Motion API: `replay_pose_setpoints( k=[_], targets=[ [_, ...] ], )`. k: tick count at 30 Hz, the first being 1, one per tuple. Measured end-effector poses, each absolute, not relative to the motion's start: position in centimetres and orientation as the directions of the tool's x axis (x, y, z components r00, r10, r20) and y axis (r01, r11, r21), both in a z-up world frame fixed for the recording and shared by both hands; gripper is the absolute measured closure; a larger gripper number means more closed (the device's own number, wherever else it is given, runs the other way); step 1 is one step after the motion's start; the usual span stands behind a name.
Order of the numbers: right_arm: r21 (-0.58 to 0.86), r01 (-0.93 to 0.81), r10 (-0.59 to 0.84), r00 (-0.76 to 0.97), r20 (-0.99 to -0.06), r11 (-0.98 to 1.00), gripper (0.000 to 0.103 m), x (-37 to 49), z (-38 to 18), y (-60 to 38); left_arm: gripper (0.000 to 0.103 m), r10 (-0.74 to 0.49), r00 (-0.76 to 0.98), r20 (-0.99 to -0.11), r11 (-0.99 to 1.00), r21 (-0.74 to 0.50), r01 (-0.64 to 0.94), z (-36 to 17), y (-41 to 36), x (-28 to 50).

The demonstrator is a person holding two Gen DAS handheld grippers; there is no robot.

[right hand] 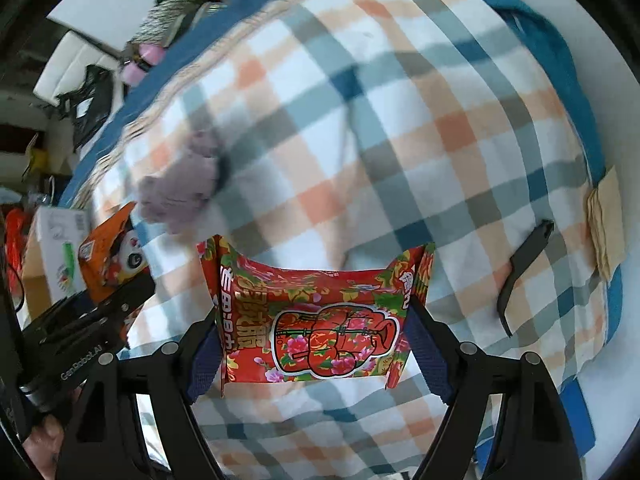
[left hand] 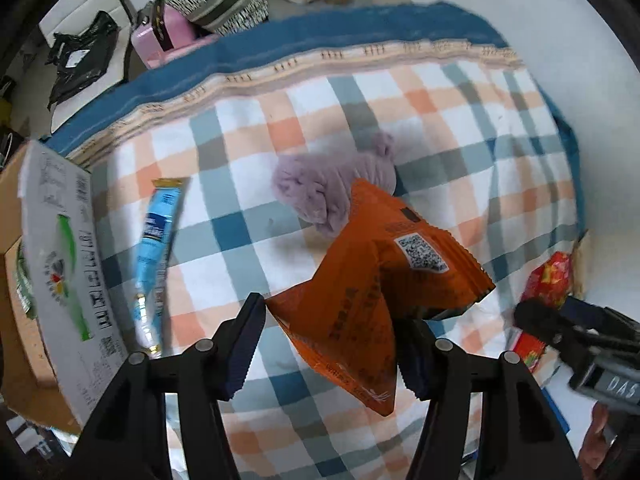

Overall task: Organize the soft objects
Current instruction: 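Carry orange bag with left gripper into the box while right gripper drops the red packet there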

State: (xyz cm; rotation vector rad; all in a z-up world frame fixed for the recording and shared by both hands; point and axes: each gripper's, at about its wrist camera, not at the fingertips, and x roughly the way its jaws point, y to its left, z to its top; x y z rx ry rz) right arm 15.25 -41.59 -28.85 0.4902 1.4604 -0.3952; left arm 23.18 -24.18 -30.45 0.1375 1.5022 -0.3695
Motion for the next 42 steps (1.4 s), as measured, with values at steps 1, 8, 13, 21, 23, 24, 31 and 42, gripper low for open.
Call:
replay_pose_setpoints(
  k=[1,8,13,21,23,24,31,42],
  targets=[
    [0.076,0.519,0.037,0.085,-0.996,0.851,0.019,15.9,-28.3,-41.1,0.045,-0.163,0.038,-0.986,0.937,-0.142,0.319,-29.6,-23.6,23.2],
    [0.105,0.393,0.046,0.157,-0.987,0.913,0.019,17.8,-23.3,-36.3,0.045,-0.223,0.136,-0.965,0.945,-0.180,0.273,-23.0,-19.2,23.4],
    [0.133,0.328,0.070,0.198,-0.978,0.935,0.019,19.5,-21.1,-31.8,0.045,-0.249,0.187,-0.950,0.952,-0.205,0.226,-19.4,-14.7,23.7],
    [0.157,0.183,0.112,0.235,-0.966,0.971,0.019,23.0,-17.6,-21.6,0.045,-0.213,0.272,-0.938,0.972,-0.176,0.156,-15.4,-5.1,24.3],
    [0.165,0.145,0.128,0.234,-0.964,0.976,0.019,24.0,-17.5,-18.7,0.045,-0.190,0.291,-0.938,0.979,-0.158,0.131,-14.9,-2.2,24.4],
    [0.172,0.124,0.141,0.228,-0.963,0.977,0.019,24.6,-17.6,-16.9,0.045,-0.182,0.294,-0.938,0.981,-0.153,0.120,-14.8,-0.9,24.4],
    [0.193,0.020,0.187,0.179,-0.966,0.981,0.019,28.0,-19.3,-7.5,0.045,-0.105,0.290,-0.951,0.994,-0.096,0.044,-15.6,7.8,25.0],
    [0.114,-0.004,0.114,0.016,-0.993,0.993,0.019,31.4,-28.4,0.3,0.045,0.023,0.169,-0.985,1.000,0.026,0.017,-24.0,15.8,31.1]
  ],
)
